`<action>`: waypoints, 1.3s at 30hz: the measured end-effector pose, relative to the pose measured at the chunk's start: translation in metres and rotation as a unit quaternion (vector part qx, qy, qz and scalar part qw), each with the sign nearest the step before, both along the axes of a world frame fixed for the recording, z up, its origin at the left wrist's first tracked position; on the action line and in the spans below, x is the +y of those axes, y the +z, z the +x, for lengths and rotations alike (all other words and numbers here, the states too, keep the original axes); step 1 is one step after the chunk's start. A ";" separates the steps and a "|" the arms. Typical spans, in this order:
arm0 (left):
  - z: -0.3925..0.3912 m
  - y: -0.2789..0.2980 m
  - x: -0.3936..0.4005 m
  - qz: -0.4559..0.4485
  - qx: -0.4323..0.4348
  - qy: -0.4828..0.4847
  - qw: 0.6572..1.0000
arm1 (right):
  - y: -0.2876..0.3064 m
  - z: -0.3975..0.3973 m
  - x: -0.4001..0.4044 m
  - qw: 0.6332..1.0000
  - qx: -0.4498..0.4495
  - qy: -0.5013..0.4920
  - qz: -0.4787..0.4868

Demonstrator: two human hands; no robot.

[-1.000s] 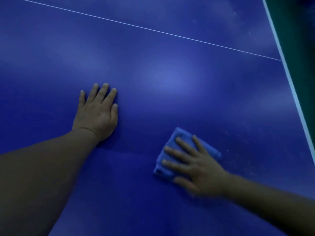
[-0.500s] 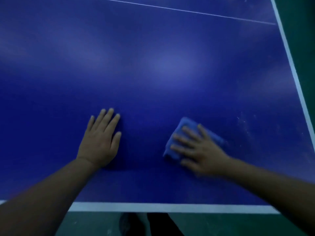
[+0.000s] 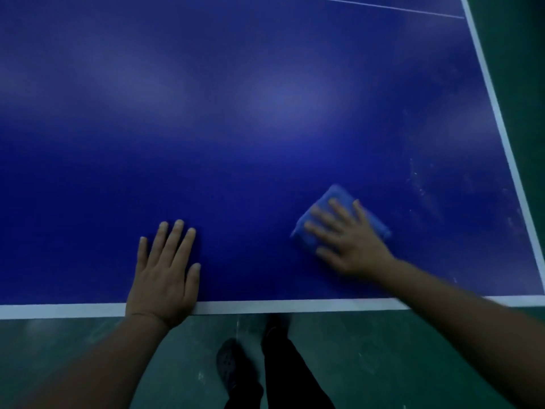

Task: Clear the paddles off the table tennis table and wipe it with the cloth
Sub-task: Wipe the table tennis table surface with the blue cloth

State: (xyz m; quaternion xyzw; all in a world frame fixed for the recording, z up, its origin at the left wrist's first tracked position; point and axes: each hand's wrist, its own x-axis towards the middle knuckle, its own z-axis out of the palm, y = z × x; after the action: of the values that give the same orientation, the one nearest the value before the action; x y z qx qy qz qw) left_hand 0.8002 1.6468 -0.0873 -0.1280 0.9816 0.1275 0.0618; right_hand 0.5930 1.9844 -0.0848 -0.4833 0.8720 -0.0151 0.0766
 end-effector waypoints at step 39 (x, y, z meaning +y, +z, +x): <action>0.001 -0.003 0.000 0.013 0.022 -0.010 1.000 | -0.002 0.079 -0.055 0.801 -0.031 -0.598 -0.014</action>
State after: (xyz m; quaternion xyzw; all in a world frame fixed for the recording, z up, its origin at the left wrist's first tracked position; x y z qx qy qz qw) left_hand 0.8007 1.6466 -0.0900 -0.1149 0.9822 0.1424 0.0434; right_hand 0.6725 1.9293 -0.0864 0.1341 0.9846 -0.0853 0.0722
